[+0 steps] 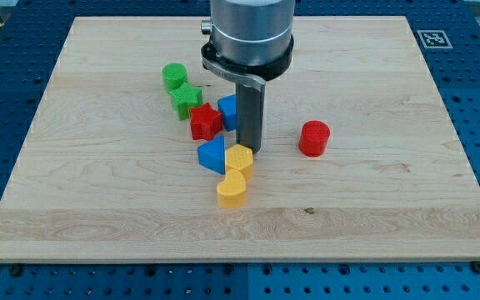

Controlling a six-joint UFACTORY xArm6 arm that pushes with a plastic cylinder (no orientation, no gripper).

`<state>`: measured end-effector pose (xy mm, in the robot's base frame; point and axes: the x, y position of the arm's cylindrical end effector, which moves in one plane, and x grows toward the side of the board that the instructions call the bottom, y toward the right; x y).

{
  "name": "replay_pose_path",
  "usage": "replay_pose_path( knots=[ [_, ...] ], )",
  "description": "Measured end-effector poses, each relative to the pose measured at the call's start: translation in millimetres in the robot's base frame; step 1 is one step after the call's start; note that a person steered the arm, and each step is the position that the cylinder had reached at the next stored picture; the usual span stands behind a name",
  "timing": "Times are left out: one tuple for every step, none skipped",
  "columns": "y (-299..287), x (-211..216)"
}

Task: Nudge blue cube down a bit

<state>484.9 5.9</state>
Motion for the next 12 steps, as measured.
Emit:
replay_pose_path(
  knots=[
    [0,17],
    [0,34],
    [0,49],
    [0,53],
    [15,24],
    [32,-22],
    [42,-64],
    [43,-94],
    [35,-105],
    [15,-105],
    [-4,-105],
    [-21,-105]
  ],
)
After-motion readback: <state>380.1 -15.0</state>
